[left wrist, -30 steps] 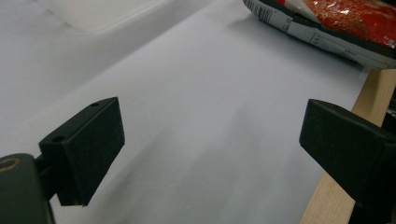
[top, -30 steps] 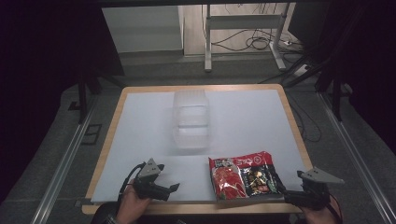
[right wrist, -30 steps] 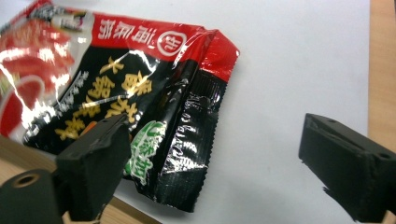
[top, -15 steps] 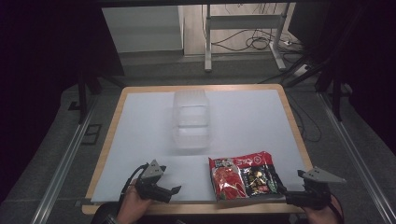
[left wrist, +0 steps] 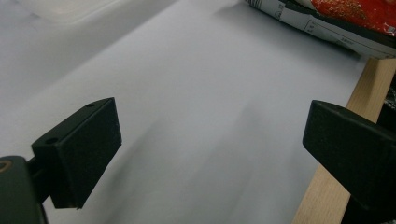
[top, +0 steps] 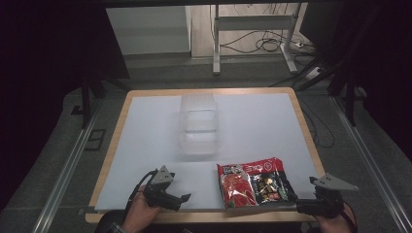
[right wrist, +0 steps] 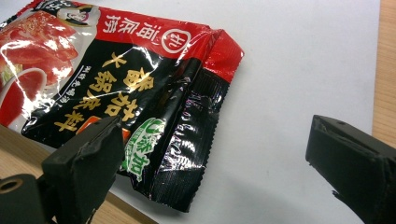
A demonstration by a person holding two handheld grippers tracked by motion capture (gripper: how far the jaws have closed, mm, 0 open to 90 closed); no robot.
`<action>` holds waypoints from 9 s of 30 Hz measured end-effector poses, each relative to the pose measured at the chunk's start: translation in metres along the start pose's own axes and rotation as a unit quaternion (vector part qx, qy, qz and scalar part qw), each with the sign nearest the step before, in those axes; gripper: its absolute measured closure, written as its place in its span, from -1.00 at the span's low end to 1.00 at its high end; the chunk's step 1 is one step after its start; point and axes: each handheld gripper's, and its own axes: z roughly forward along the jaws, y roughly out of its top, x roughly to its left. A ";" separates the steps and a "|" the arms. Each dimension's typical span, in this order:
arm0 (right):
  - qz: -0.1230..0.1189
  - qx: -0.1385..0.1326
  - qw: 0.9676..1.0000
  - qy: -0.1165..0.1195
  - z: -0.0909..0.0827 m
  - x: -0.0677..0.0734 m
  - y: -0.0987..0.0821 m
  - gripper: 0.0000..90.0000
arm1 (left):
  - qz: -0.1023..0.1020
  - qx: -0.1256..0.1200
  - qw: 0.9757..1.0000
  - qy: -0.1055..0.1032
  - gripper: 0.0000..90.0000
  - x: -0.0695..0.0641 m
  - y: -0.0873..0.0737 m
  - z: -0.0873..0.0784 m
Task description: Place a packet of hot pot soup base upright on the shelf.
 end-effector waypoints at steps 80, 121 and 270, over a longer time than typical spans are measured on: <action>-0.011 0.012 1.000 -0.005 -0.003 -0.002 -0.001 -0.89 | 0.159 -0.015 0.982 -0.104 1.00 -0.056 0.066 0.080; 0.014 -0.026 0.992 0.119 -0.005 0.032 0.024 -0.94 | 0.135 0.000 0.983 -0.126 1.00 -0.042 0.055 0.075; 0.063 -0.145 0.975 0.157 0.113 -0.001 0.286 0.67 | 0.095 -0.014 0.995 0.001 -1.00 -0.039 0.011 0.011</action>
